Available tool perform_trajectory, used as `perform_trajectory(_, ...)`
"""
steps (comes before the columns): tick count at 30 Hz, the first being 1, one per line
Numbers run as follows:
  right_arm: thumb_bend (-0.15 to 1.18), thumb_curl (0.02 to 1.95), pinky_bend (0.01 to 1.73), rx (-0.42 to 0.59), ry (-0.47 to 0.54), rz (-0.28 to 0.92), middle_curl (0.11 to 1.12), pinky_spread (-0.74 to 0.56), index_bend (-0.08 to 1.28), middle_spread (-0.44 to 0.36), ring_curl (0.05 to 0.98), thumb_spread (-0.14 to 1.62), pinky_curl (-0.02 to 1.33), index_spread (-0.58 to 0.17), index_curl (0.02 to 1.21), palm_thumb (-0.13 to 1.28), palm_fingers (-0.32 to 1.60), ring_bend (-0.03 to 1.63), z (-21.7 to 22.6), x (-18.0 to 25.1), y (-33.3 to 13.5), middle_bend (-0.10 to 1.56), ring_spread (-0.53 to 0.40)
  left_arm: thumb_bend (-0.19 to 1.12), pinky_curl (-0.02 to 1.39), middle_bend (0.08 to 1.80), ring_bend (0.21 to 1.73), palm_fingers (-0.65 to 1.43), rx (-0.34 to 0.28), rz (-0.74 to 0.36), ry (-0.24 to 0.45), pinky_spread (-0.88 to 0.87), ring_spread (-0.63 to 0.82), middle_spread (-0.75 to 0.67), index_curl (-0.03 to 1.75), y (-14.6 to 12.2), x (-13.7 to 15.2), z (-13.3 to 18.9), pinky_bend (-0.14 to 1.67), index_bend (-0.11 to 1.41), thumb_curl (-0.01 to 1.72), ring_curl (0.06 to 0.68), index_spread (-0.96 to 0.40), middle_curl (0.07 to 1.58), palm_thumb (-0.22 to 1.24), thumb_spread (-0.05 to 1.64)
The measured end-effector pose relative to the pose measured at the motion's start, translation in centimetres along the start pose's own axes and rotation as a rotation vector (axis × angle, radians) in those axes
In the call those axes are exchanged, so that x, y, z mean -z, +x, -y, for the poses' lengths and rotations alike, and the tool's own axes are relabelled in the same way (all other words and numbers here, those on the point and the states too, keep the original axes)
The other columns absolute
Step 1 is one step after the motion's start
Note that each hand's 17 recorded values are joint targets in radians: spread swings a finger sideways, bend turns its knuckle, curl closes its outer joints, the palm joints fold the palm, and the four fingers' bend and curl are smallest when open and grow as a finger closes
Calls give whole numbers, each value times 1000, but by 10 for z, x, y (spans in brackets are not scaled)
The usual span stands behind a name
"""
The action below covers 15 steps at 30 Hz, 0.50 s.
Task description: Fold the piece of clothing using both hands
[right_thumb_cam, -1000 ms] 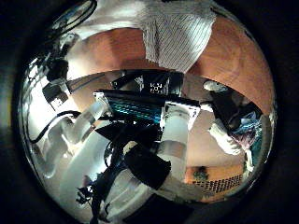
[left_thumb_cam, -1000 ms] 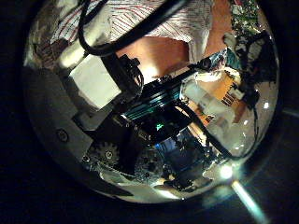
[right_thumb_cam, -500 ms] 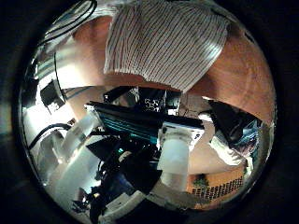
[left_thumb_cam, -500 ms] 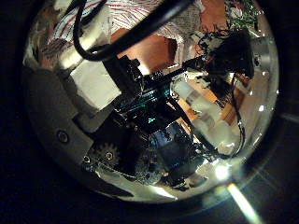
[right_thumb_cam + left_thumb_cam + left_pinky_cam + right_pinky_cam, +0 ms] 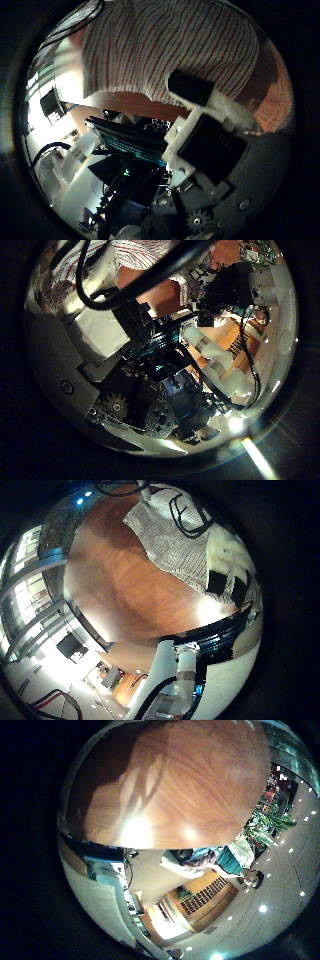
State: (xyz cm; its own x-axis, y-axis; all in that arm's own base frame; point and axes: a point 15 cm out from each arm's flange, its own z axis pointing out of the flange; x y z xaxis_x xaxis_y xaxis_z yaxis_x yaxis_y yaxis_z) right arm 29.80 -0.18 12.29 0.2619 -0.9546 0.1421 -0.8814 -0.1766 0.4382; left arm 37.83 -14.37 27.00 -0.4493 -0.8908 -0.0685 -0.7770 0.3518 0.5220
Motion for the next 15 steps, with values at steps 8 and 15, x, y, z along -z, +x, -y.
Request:
perform_trajectory(8, 49, 437, 1213, 3, 92, -17, 773, -304, 710, -278, 557, 1055, 515, -443, 534, 892, 1236, 1196, 18, 11, 5, 919, -265, -14, 735, 922, 1278, 958, 2, -7, -3, -672, -489, -607, 1303, -6, 1, -2, 992, 338, 465, 522, -726, 987, 683, 1182)
perform_trajectory(15, 40, 496, 1343, 6, 140, -24, 880, -241, 951, -265, 642, 1071, 617, -402, 707, 986, 1107, 1319, 16, 31, 13, 1092, -252, -14, 738, 912, 1266, 975, -5, -13, -2, -677, -488, -612, 1333, -13, 2, -6, 972, 306, 469, 518, -727, 992, 695, 1175)
